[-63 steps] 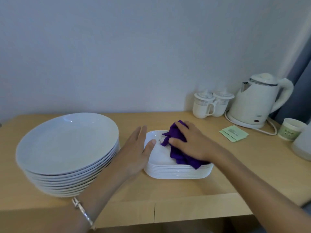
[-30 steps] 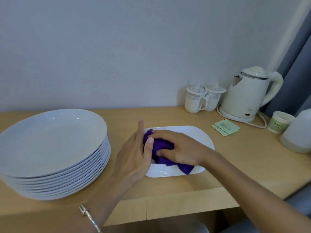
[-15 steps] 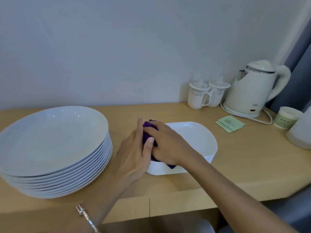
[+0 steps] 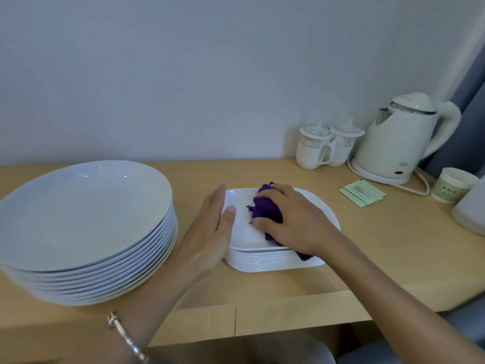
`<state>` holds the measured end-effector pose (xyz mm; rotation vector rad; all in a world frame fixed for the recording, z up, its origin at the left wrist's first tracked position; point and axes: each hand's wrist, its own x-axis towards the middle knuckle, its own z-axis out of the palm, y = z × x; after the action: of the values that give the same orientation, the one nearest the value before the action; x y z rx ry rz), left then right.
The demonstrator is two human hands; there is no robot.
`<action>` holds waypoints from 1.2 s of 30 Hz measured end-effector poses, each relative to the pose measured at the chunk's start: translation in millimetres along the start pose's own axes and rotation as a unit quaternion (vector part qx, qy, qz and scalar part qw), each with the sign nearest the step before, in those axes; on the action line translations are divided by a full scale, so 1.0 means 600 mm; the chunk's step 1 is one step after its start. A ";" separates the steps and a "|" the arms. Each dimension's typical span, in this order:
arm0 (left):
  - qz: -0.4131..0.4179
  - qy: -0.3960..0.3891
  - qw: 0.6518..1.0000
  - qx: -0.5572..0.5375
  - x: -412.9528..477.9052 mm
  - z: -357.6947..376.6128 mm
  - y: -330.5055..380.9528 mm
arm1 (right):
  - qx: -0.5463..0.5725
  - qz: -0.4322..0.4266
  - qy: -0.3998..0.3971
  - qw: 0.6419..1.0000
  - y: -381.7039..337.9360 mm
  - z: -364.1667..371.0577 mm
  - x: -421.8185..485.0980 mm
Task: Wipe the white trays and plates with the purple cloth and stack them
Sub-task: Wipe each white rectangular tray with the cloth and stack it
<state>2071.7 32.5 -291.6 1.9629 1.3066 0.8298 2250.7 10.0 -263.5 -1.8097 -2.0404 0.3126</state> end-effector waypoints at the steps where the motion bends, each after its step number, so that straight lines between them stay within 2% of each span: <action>1: -0.004 0.000 1.000 -0.013 0.002 0.002 0.000 | 0.004 -0.001 0.002 1.000 -0.005 0.002 0.001; 6: 0.015 0.007 1.000 -0.003 0.005 0.025 -0.006 | 0.033 -0.073 -0.010 0.997 -0.041 0.018 0.005; 8: 0.010 0.021 1.000 -0.013 0.005 0.027 -0.008 | 0.048 -0.076 -0.019 0.996 -0.047 0.023 0.008; 11: 0.009 0.023 1.000 0.019 0.004 0.025 -0.011 | 0.047 -0.019 -0.008 0.999 -0.018 0.005 0.007; 14: 0.011 0.012 0.998 0.057 0.004 0.021 -0.012 | -0.026 0.097 0.051 0.994 0.030 -0.020 0.000; 16: 0.013 0.003 0.998 0.065 0.003 0.019 -0.009 | -0.082 0.140 0.069 0.984 0.035 -0.017 0.000; 18: 0.014 -0.003 0.998 0.062 0.002 0.018 -0.005 | -0.096 0.119 0.068 0.986 0.013 0.004 0.007; 21: 0.016 0.001 0.999 0.036 0.001 0.021 -0.003 | -0.019 -0.008 0.037 0.999 -0.044 0.036 0.019; 23: 0.017 0.013 0.999 0.028 0.001 0.022 -0.004 | 0.031 -0.057 0.002 0.998 -0.068 0.042 0.021; 26: 0.029 0.019 0.997 0.072 0.000 0.019 -0.003 | 0.047 -0.027 -0.010 0.998 -0.042 0.020 0.013; 29: 0.026 0.013 0.994 0.110 -0.001 0.014 0.003 | -0.029 0.092 0.039 0.995 0.026 -0.020 -0.001; 31: 0.027 0.007 0.993 0.112 -0.004 0.014 0.007 | -0.082 0.143 0.064 0.984 0.046 -0.029 -0.006; 33: 0.027 -0.002 0.995 0.095 -0.007 0.017 0.010 | -0.110 0.135 0.071 0.982 0.030 -0.009 0.002; 36: 0.034 0.000 0.998 0.047 -0.005 0.021 0.006 | -0.051 0.017 0.050 0.997 -0.037 0.033 0.023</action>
<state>2082.4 26.5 -297.0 2.0903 1.3077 0.8146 2221.1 22.4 -270.4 -1.8816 -1.9922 0.1278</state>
